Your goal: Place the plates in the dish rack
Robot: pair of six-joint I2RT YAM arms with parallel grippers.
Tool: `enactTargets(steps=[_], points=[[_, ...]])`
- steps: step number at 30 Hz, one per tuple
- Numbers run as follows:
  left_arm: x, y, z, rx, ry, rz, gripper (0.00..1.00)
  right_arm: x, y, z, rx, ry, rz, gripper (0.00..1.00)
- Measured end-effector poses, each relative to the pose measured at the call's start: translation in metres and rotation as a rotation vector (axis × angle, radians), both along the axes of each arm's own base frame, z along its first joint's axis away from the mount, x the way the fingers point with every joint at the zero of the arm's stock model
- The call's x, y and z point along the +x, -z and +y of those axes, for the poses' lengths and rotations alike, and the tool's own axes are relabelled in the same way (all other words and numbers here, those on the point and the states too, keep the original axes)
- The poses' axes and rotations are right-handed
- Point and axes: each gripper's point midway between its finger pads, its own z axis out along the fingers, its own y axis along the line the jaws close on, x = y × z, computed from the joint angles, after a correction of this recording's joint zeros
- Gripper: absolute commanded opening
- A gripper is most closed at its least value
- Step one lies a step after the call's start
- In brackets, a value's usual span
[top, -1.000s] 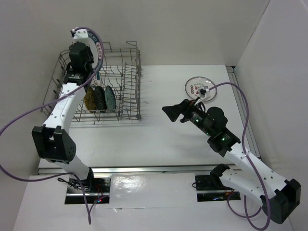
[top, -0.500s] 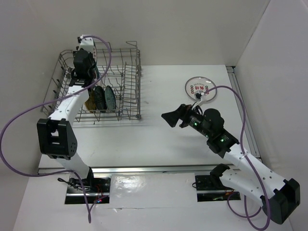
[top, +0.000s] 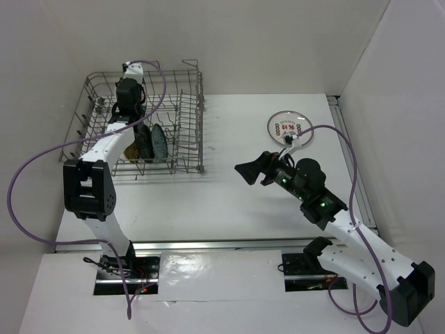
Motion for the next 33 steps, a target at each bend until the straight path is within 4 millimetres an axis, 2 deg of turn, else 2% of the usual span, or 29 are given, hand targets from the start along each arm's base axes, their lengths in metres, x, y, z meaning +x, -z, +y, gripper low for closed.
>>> enactTargets(steps=[8,14,20,23,25,27,30,31,32,33], points=[[0.000,0.006,-0.001,-0.021,-0.006,0.009,0.00,0.001,-0.001,-0.001,0.001,0.009,-0.004,1.00],[0.002,0.025,-0.002,-0.048,-0.011,0.045,0.00,0.000,-0.003,-0.002,0.005,0.010,-0.010,1.00],[0.004,0.036,-0.001,-0.064,-0.029,0.060,0.01,-0.002,-0.004,-0.004,0.003,0.013,-0.020,1.00],[0.003,0.043,-0.001,-0.076,-0.032,0.079,0.16,-0.002,-0.004,-0.005,0.002,0.015,-0.019,1.00],[0.003,0.048,-0.002,-0.082,-0.034,0.091,0.37,-0.002,-0.002,-0.005,0.001,0.016,-0.018,1.00],[0.005,0.051,-0.003,-0.092,-0.035,0.095,0.41,-0.002,0.001,-0.005,-0.003,0.016,-0.012,1.00],[0.007,0.051,-0.004,-0.108,-0.031,0.086,0.55,-0.002,0.006,-0.005,-0.009,0.016,-0.005,1.00],[0.008,0.049,-0.005,-0.111,-0.029,0.084,0.60,-0.002,0.006,-0.005,-0.009,0.016,-0.004,1.00],[0.009,0.048,-0.006,-0.119,-0.027,0.078,0.72,-0.002,0.007,-0.005,-0.010,0.016,-0.003,1.00],[0.009,0.046,-0.007,-0.129,-0.024,0.076,0.75,-0.002,0.007,-0.005,-0.010,0.016,-0.003,1.00]])
